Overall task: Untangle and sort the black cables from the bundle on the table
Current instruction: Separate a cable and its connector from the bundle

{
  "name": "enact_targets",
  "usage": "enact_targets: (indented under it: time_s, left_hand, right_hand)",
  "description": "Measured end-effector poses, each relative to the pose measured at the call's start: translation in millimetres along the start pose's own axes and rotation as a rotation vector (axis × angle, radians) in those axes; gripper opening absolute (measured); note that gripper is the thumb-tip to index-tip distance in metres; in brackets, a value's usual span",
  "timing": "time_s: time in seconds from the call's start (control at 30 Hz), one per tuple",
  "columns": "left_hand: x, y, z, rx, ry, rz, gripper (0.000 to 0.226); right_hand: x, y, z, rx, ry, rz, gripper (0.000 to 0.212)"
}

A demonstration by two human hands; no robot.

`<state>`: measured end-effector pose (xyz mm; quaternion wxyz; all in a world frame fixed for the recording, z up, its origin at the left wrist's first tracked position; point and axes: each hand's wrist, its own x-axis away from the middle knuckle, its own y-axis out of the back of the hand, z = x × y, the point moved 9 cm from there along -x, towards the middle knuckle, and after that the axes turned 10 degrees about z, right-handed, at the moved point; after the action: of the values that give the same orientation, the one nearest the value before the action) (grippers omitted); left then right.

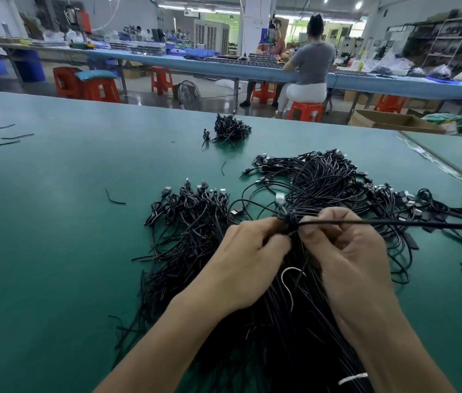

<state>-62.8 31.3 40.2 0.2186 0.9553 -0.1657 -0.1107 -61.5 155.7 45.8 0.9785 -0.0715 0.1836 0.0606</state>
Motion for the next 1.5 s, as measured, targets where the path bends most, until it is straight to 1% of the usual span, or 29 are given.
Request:
enact_targets:
  time_s: [0.07,0.13,0.2,0.23,0.27,0.3,0.37,0.4,0.47,0.57,0.67,0.73,0.8,0.83,0.9,0.97,1.0,1.07,1.13,1.2,1.27,1.33,1.5]
  left_hand:
    - [-1.0,3.7,7.5,0.136,0.054,-0.003,0.037]
    - [-1.8,-1.1,15.1,0.304,0.110,0.048,0.052]
    - [-2.1,0.4,17.7,0.335,0.102,0.031,0.064]
    - [-3.0,2.5,15.7,0.308,0.061,0.007,0.063]
    - [-3.6,4.1,12.2,0.289,0.008,-0.010,0.055]
    - [-4.5,5.3,10.2,0.283,-0.035,-0.020,0.040]
    - [-6.1,4.8,10.4,0.344,-0.074,-0.001,0.012]
    - [-6.4,3.9,11.6,0.383,-0.073,0.016,0.008]
    - [-5.5,6.9,16.9,0.430,-0.050,-0.001,0.018]
    - [-4.8,13.2,17.8,0.378,-0.026,-0.042,0.026]
    - [-3.0,20.5,10.3,0.162,-0.063,-0.079,0.030]
    - [-1.7,20.0,2.3,0.056,-0.104,-0.062,0.032]
    - [-0.6,17.4,-1.2,0.008,-0.111,-0.040,0.041]
    - [-0.1,16.0,-3.0,0.010,-0.115,-0.034,0.042]
    - [0.1,9.8,-4.3,0.108,-0.092,0.008,0.036]
    - [-0.9,2.9,-0.7,0.208,-0.051,0.048,0.032]
    - [-1.2,1.0,1.0,0.218,-0.041,0.051,0.026]
    - [-0.8,1.8,4.4,0.171,-0.038,0.037,0.016]
    - [-1.4,3.6,13.6,0.119,-0.001,0.031,0.027]
    - [-1.4,9.7,23.9,0.066,0.060,-0.020,0.037]
    - [-0.6,16.5,27.6,-0.003,0.093,-0.111,0.034]
    - [0.0,17.1,26.8,-0.034,0.103,-0.152,0.028]
    - [-0.1,12.9,30.1,0.170,0.125,-0.129,0.012]
  right_hand:
    - [0.3,-1.5,-4.9,-0.012,-0.022,0.001,0.026]
    - [0.4,-2.2,-10.1,-0.006,-0.054,0.016,0.027]
    - [0.4,-4.7,-11.9,0.056,-0.069,0.060,0.025]
    - [0.6,-5.3,-12.4,0.088,-0.068,0.071,0.025]
    - [0.8,-4.1,-13.4,0.110,-0.068,0.070,0.025]
    - [0.8,-2.5,-15.1,0.122,-0.073,0.061,0.026]
    - [1.6,1.2,-22.0,0.109,-0.106,0.043,0.027]
    - [2.2,3.2,-27.3,0.067,-0.138,0.042,0.028]
    - [4.0,3.4,-39.4,-0.063,-0.219,0.066,0.027]
    - [6.0,5.3,-53.4,-0.182,-0.302,0.056,0.026]
    - [7.4,6.2,-62.9,-0.256,-0.369,0.007,0.026]
    - [8.2,2.9,-66.0,-0.325,-0.413,-0.007,0.023]
    - [8.7,-1.6,-64.0,-0.375,-0.435,0.003,0.022]
    - [8.1,-2.4,-61.2,-0.395,-0.426,0.003,0.022]
    - [6.8,-0.2,-56.6,-0.416,-0.393,-0.015,0.022]
    - [7.1,5.0,-57.8,-0.375,-0.386,-0.039,0.024]
    - [7.2,7.6,-58.3,-0.346,-0.378,-0.053,0.025]
    - [6.1,12.5,-55.2,-0.289,-0.328,-0.084,0.026]
    - [4.9,16.1,-46.8,-0.219,-0.254,-0.113,0.030]
    - [3.9,15.4,-39.0,-0.181,-0.191,-0.123,0.031]
    - [4.1,11.0,-36.9,-0.171,-0.165,-0.116,0.032]
    - [4.8,5.1,-38.0,-0.160,-0.161,-0.100,0.035]
    - [5.4,-2.6,-41.1,-0.187,-0.199,-0.027,0.037]
